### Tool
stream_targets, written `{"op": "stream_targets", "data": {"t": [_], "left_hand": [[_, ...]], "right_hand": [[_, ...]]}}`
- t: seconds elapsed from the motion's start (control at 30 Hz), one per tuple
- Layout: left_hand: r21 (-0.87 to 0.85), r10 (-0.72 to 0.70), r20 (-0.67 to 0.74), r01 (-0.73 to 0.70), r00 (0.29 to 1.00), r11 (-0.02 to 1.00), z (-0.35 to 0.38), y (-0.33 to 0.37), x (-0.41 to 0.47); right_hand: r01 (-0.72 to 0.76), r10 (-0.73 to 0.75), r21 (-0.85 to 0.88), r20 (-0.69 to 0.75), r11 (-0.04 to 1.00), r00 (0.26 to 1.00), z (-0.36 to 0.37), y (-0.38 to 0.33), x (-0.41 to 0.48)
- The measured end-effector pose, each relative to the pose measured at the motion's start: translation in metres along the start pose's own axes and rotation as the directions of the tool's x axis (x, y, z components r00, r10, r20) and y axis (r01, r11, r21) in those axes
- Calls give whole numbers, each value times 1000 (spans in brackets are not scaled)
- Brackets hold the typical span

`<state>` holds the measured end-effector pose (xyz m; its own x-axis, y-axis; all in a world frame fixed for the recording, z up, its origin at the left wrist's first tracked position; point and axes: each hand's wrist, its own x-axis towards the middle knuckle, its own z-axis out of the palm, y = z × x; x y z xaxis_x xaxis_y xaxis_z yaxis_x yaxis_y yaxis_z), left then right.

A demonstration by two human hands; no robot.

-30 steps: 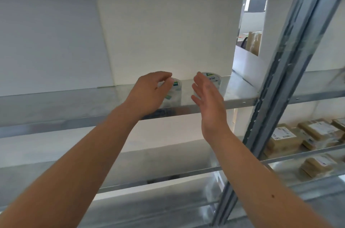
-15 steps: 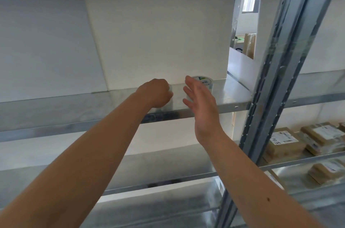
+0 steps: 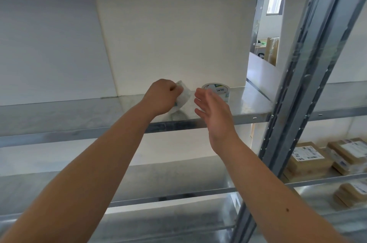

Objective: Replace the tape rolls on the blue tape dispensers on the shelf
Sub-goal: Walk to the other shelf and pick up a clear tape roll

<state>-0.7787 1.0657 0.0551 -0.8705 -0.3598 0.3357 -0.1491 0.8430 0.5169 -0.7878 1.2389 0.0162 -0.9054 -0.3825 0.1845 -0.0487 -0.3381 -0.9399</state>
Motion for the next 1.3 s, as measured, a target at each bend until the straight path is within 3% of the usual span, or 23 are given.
{"op": "stream_targets", "data": {"t": [0.07,0.13,0.27,0.37,0.5,0.63,0.8,1.13,1.3], "left_hand": [[-295,-94,-39,78,995,952,-3,5,-7],[-550,-147,-32,106,989,829,-4,9,-18],[-825,-124,107,158,986,542,1,11,-38],[-873,-112,144,179,983,454,1,7,-52],[-876,-144,122,175,982,449,-7,-5,-69],[-889,-251,114,212,961,407,-19,-11,-91],[-900,-460,102,279,882,334,-45,-28,-123],[-936,-633,-62,175,771,305,-139,-108,-229],[-950,-738,-108,151,666,275,-196,-149,-299]], "right_hand": [[-23,23,13,-18,1000,1000,2,-2,4],[-29,29,34,-11,999,1000,4,-6,7],[-76,73,86,31,993,997,10,-15,12],[-135,131,85,51,987,990,12,-19,11],[-222,203,78,195,972,959,19,-18,9],[-286,260,52,286,957,922,35,-7,6],[-326,289,45,358,944,888,70,13,-7],[-440,342,-11,646,898,682,199,33,-70],[-473,355,-65,752,878,555,280,46,-125]]}}
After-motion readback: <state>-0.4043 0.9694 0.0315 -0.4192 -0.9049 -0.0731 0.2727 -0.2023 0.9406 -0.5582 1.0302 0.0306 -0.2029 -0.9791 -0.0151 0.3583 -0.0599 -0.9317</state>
